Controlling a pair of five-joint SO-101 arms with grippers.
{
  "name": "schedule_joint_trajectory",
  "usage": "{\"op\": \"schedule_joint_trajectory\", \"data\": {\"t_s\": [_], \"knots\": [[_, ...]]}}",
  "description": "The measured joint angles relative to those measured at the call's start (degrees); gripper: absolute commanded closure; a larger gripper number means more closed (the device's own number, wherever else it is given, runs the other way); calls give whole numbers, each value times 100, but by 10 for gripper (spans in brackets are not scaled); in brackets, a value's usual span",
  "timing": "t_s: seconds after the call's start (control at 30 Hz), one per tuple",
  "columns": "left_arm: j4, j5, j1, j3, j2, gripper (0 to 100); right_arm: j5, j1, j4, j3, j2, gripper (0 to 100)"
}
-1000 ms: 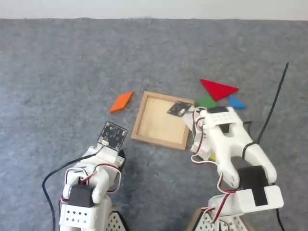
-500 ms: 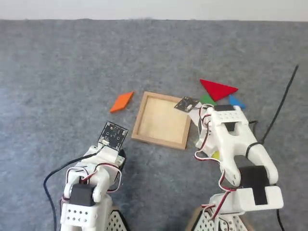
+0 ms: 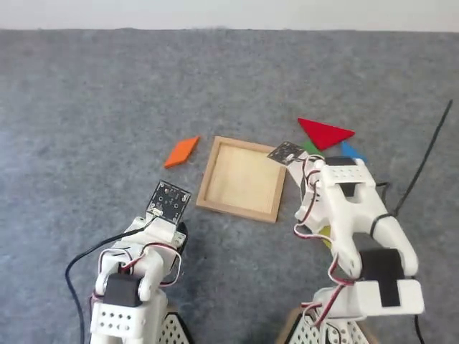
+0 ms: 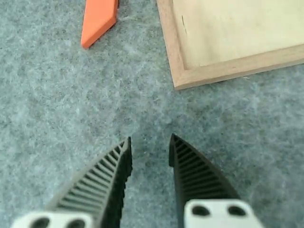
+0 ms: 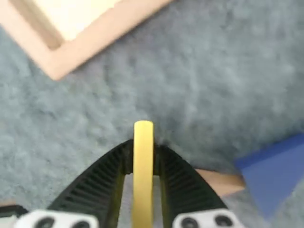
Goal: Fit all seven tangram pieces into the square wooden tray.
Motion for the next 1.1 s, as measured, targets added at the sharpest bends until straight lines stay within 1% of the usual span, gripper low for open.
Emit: {"op": "schedule_joint_trajectory", "data": {"t_s": [0.13, 0.27, 0.4, 0.5, 0.63, 0.8, 0.87, 1.0, 1.1], "knots": [[0, 0, 0, 0, 0, 877, -141, 273, 44, 26, -510, 992], [0, 0, 0, 0, 0, 877, -299, 237, 229, 26, -1152, 992], [0, 0, 0, 0, 0, 877, -958, 237, 492, -554, -1389, 992], [0, 0, 0, 0, 0, 877, -1626, -158, 862, -1319, -1248, 992], [0, 0, 0, 0, 0, 877, -2637, -905, 1275, -2576, -527, 992], [0, 0, 0, 0, 0, 877, -3640, -1793, 1459, -4229, 958, 992], [0, 0, 0, 0, 0, 877, -4000, -1960, 1468, -4844, 1653, 992], [0, 0, 0, 0, 0, 877, -4721, -2066, 1468, -6022, 3007, 992], [0, 0, 0, 0, 0, 877, -5204, -2207, 1468, -6822, 3675, 992]]}}
